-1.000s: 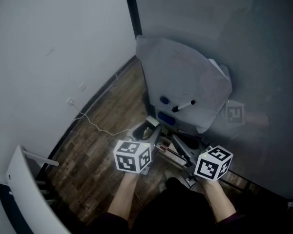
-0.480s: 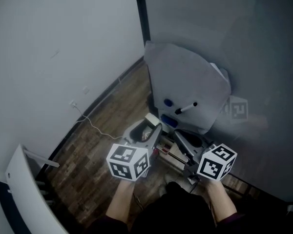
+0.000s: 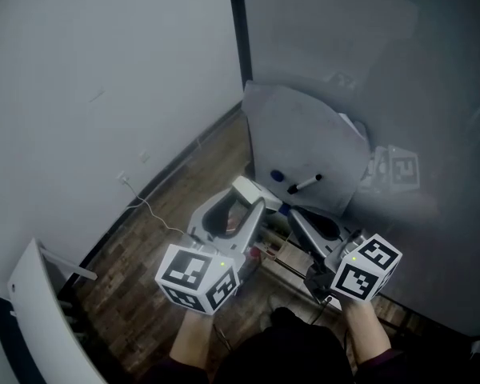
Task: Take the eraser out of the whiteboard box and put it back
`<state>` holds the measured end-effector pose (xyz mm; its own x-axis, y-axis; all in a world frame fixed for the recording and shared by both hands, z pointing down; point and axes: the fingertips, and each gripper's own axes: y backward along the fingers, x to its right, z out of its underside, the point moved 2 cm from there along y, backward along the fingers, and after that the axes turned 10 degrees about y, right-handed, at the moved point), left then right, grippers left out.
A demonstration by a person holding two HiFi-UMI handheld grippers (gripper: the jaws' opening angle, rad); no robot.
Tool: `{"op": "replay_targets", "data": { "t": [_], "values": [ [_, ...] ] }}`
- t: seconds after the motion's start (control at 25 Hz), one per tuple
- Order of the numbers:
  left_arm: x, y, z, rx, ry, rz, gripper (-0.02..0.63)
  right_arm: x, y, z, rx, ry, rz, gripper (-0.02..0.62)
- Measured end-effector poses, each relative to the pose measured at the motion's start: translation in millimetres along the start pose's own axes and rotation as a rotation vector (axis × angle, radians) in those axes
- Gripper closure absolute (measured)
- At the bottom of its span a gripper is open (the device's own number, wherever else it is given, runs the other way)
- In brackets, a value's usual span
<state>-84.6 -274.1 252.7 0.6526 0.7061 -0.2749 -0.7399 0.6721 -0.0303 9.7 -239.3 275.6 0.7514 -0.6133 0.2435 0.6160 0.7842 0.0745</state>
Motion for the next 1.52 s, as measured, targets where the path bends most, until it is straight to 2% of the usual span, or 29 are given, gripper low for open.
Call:
{"op": "replay_targets", "data": {
  "t": [0.2, 0.6, 1.2, 1.52],
  "values": [
    [4.0, 6.7, -3.5, 0.050, -0.034, 0.006, 0.411, -0.7, 3.2, -1.5, 0.034, 0.029, -0.008, 0.592],
    [3.3, 10.9, -4.2, 0.084, -0.023, 0.011, 0.411, 0.8, 5.0, 2.9, 0.040, 0.030, -0.006, 0.592],
    [-4.0, 19.1, 4.7, 0.059, 0.004, -0.016, 0.411, -3.2, 5.8, 7.9, 0.024, 0.020, 0.005, 0.592],
    [-17.7, 21.0, 28.3, 0.020, 0.026, -0.031, 0.411, -2.0, 4.1, 26.9, 0.007, 0.009, 0.024, 0.592]
  ]
}}
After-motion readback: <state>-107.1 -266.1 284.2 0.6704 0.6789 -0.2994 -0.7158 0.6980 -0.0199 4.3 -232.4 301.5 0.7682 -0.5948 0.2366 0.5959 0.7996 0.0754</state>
